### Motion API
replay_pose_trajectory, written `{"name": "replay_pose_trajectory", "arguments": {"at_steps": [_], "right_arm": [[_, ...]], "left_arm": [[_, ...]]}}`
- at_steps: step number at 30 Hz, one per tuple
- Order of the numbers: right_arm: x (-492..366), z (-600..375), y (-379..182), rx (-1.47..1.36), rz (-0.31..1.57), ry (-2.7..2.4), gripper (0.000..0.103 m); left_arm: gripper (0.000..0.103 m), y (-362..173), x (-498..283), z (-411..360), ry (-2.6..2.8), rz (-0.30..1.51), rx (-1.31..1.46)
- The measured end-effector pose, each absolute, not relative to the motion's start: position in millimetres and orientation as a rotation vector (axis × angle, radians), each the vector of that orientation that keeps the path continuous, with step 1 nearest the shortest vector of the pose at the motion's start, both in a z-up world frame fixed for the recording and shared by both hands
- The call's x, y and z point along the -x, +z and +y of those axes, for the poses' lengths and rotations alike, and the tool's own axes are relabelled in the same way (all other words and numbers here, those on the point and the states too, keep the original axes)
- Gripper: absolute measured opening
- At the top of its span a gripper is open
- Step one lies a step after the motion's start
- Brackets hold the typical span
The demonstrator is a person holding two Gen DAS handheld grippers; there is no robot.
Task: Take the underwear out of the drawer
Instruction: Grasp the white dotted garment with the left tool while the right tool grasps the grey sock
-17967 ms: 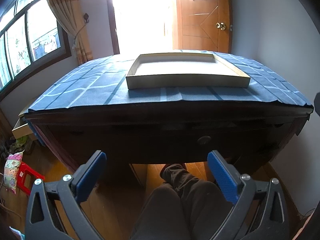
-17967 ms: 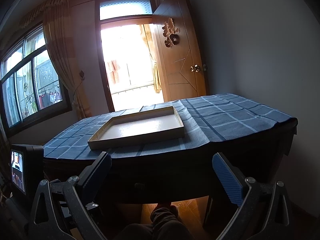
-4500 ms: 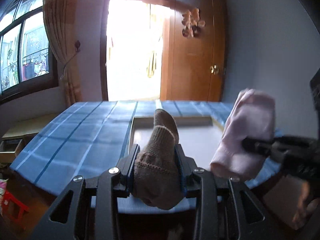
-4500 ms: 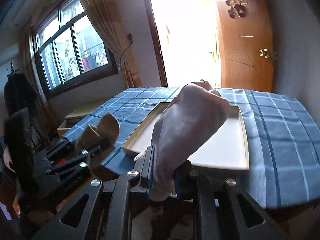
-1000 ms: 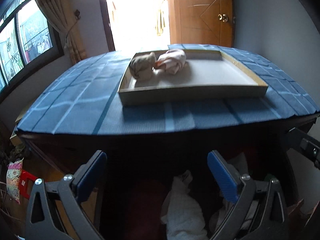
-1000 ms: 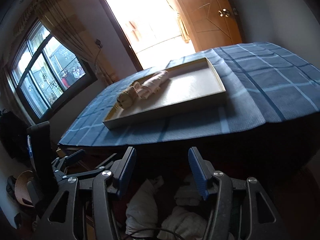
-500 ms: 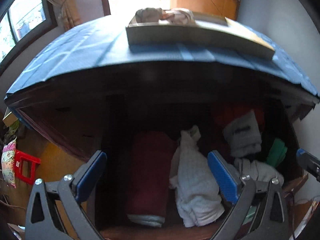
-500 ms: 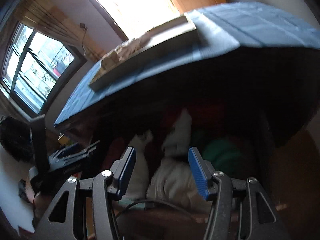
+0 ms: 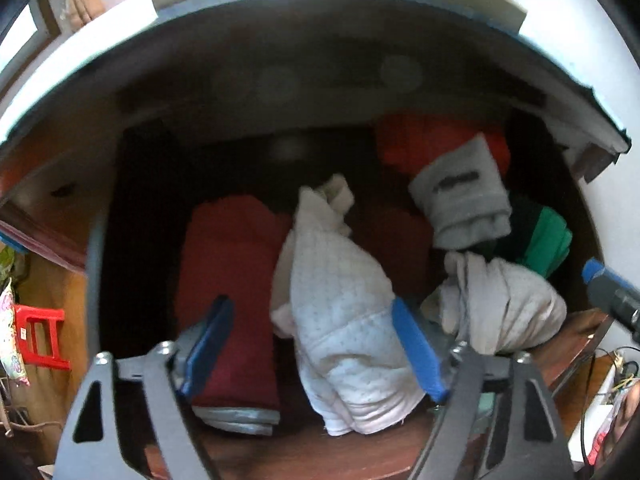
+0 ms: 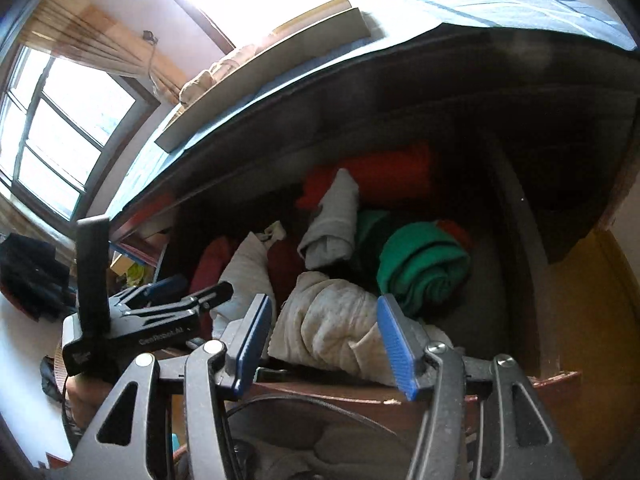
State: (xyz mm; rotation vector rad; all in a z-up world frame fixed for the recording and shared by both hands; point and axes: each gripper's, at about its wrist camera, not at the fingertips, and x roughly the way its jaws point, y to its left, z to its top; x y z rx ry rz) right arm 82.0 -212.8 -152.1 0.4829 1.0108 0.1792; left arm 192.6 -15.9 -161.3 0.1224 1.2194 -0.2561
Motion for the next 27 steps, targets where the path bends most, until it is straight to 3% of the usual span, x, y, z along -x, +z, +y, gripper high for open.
{"name": "replay_pose_trajectory", "arguments": {"at_steps": [6,16,27], "right_arm": [[-107,-212,-153,-0.429,1.017,0.131,0.058],[-169,-193,-169,-0.382,1.113,0.147,0.058],[-205,-181,-198,-0.346,1.233,0.109,0.058]], "left_arm": [[0.075,-177,-196,-21,-0.273,1.281,-0.118],[0.037,-174,-192,-15,-0.326,1.226,-0.060],[0.033,-139,-174,20,-0.374,1.104,0.034]]}}
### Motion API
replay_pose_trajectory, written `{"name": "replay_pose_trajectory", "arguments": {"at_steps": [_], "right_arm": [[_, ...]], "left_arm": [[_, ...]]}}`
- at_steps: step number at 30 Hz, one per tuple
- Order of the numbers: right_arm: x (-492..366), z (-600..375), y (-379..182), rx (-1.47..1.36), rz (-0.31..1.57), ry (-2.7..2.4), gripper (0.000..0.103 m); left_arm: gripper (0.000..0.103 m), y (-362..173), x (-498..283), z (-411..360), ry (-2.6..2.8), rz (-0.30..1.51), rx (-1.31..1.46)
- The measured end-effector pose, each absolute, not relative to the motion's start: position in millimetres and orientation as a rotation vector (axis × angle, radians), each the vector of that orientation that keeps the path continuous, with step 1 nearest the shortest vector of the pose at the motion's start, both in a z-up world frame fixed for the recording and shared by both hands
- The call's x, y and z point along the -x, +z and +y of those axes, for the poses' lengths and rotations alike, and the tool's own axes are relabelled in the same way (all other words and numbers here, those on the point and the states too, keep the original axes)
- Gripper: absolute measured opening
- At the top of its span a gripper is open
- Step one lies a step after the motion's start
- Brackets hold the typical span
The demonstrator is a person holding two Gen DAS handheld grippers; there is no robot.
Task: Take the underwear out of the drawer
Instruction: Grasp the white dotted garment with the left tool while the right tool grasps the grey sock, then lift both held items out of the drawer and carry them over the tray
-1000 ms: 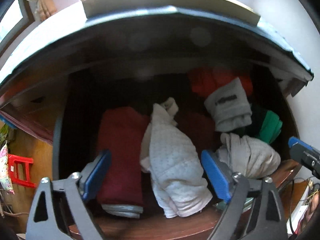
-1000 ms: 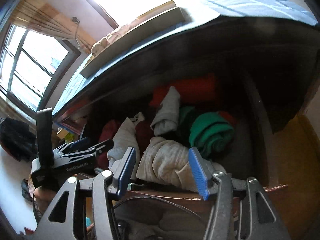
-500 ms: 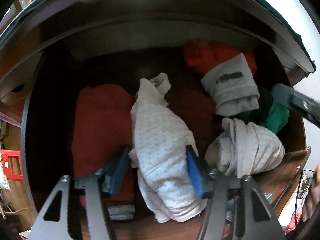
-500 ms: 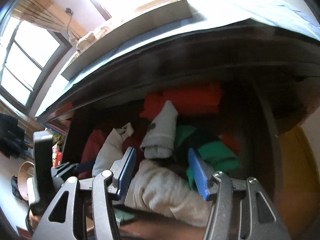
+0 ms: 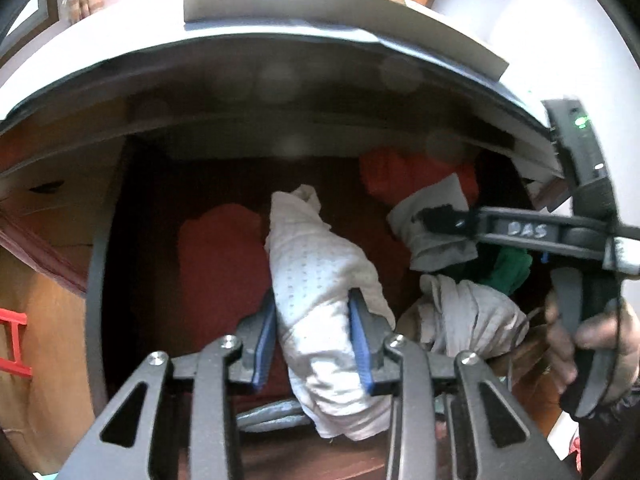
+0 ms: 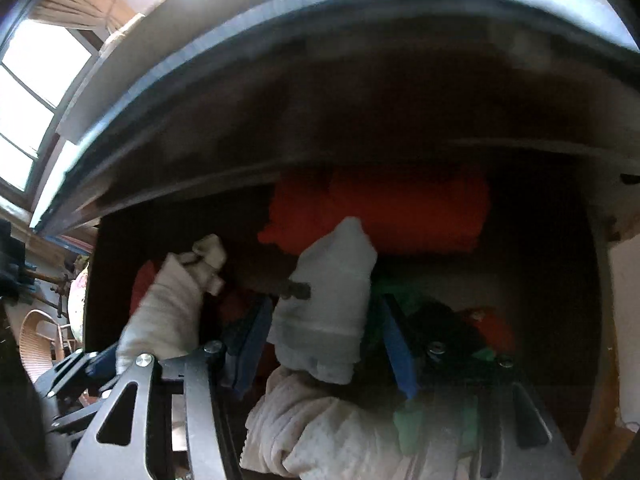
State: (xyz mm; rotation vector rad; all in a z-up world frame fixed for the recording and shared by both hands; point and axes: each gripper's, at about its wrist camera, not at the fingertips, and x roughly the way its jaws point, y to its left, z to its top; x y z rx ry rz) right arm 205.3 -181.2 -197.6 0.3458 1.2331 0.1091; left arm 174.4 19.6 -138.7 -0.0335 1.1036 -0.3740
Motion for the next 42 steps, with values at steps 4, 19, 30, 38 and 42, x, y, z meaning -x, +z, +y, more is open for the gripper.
{"name": "replay_pose_trajectory", "arguments": {"at_steps": [4,19,30,38,42], "right_arm": [[-208,-168,-204,-0.279,1.251,0.120,0.057],[-175,-191,-177,-0.354,1.122,0.206,0.022],[-121,-201,-90,-0.416,0.929,0.303,0.022],[-99,-212,-46,-0.412,0.810,0.317,0.022],[-107,-208,-24,-0.368,0.757,0.305,0.022]], "left_arm": [[0.032,-136,-174,23,-0.387,1.092,0.044],[0.031,-99,-169,19,-0.427,0.978,0.038],[0.031,-37,-126,11,-0.520,0.816,-0.043],[0.031,10,-119,10,-0.541,0.679,-0.058],[0.031,34,-129,7,-0.535,0.593,-0.060]]}}
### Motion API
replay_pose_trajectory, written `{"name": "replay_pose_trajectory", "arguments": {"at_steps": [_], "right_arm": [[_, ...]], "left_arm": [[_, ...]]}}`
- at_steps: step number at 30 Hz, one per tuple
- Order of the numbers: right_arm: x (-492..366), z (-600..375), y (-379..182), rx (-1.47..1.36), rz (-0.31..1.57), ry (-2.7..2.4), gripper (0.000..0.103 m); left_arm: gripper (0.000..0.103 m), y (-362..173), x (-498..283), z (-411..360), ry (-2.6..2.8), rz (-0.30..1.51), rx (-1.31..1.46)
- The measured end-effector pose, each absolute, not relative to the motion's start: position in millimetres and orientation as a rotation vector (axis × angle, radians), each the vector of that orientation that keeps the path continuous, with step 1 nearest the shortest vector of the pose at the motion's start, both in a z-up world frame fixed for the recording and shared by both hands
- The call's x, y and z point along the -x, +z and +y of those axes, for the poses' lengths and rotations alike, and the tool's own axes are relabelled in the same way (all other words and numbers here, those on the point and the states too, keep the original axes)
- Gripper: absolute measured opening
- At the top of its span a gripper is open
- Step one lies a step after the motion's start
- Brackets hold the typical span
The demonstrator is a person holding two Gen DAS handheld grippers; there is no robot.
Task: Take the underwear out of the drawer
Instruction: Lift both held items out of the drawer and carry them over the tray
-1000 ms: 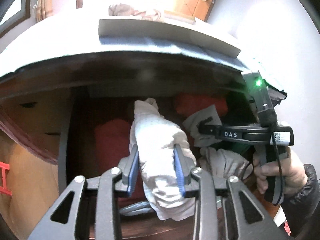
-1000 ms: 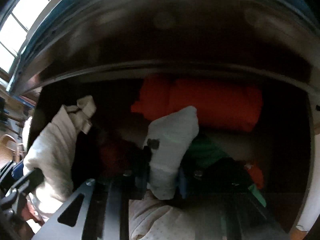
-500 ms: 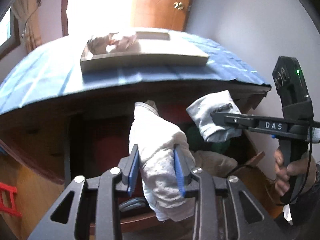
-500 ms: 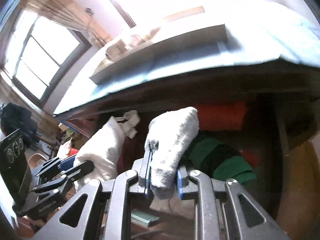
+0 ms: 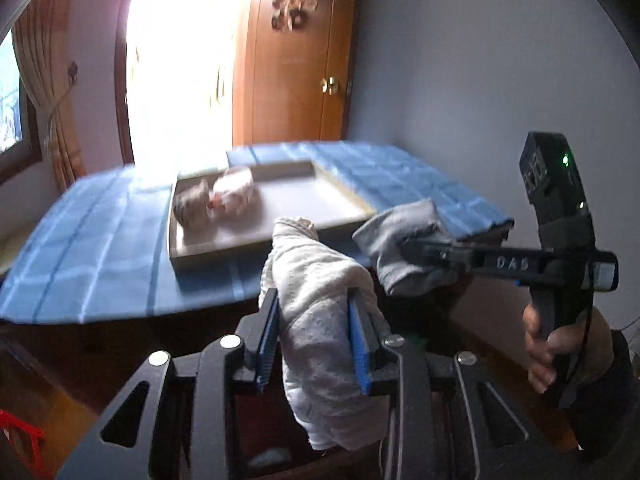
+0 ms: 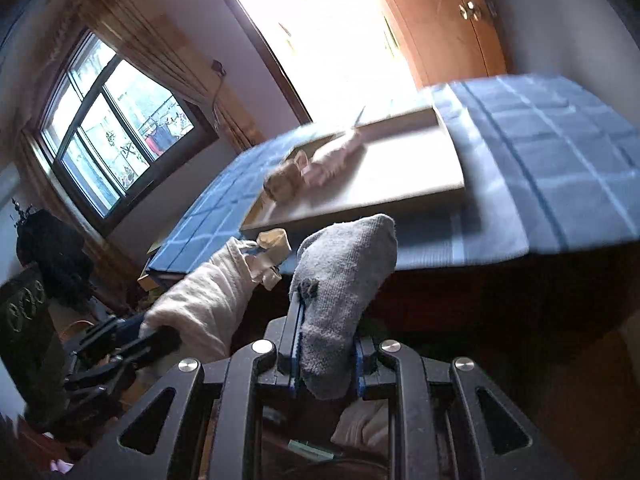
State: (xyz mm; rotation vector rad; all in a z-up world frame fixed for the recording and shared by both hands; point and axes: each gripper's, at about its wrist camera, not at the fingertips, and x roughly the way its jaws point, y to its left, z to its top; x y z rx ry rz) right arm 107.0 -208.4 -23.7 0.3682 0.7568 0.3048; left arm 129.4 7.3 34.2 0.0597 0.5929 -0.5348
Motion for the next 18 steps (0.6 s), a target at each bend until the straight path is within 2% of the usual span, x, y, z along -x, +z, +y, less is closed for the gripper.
{"name": "replay_pose_trajectory", "arguments": {"at_steps": [11,18], "right_arm": [[-170,-205,16,-0.273,0.663,0.251,0.022],[-230,-215,15,-0.237,0.653,0.176,0.022]], "left_arm": [[0.031,68,-200,-14,-0.483,0.435,-0.058],[0.031,62,-261,-40,-0.488,0.439,-0.053]]}}
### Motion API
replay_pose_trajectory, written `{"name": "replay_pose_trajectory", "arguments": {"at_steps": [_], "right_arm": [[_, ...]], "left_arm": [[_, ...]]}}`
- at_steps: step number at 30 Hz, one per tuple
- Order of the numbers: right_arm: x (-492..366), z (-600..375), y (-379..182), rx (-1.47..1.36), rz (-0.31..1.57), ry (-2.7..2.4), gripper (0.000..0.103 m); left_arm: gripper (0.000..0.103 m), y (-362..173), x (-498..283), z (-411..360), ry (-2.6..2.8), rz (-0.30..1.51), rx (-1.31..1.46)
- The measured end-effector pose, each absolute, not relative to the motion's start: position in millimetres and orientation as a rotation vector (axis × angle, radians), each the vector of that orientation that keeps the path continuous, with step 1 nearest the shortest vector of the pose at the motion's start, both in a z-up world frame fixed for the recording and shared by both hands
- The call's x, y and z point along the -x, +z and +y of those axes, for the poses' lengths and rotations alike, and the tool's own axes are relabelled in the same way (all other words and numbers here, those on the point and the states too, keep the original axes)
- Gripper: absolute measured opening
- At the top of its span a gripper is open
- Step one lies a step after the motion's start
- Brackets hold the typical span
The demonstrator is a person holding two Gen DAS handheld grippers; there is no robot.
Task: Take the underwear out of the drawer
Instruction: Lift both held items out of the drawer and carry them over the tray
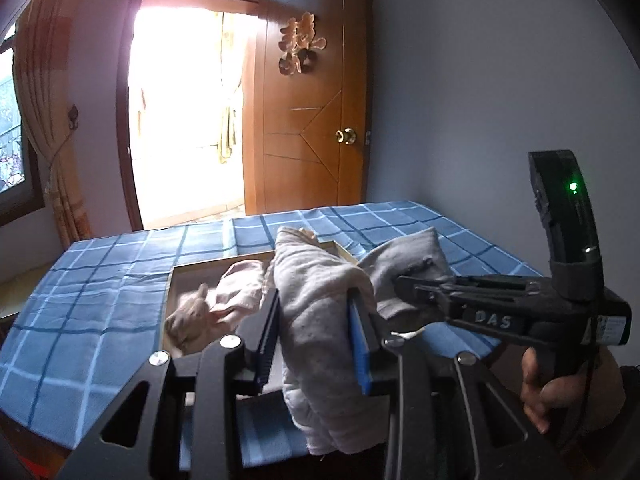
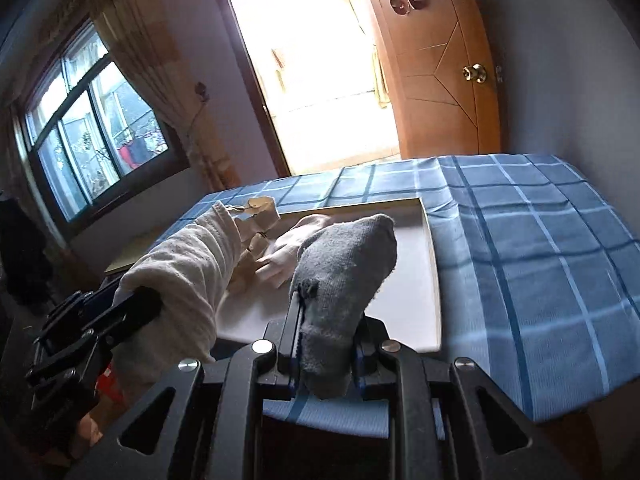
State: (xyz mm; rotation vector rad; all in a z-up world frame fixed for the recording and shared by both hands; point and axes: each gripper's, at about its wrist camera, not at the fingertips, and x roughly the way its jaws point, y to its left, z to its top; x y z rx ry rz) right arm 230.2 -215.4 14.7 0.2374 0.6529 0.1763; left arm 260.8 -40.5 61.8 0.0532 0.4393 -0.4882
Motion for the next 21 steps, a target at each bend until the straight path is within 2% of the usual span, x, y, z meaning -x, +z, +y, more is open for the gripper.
{"name": "replay_pose_trajectory", "arguments": {"at_steps": [5,8,12,14,21], "right_arm": [[-276,-225,3,-0.251,0.682,0.127,0.022],[-304,-229,-5,-0.256,0.706,0.109,0.022],[-340,-227,-14,-0.244,0.750,0.103,0.022],[-354,-226,-20,-0.249,0.776,0.104,0.022],[-394,-221,-39,-0.210,0.872,0.100,0.022]], "left_arm": [[0.031,48,-306,-61,-0.487,0.485,-0.057],[0.027,42,-336,-73,-0.488,0.517,-0.067],[0.020,28,-369,-81,-0.461,0.579,-0.048],[0.012,21,-383,-80,-0.450,0.606,-0.035],[0.011,4,-408,-75,-0.401,0.721,-0.042]]}}
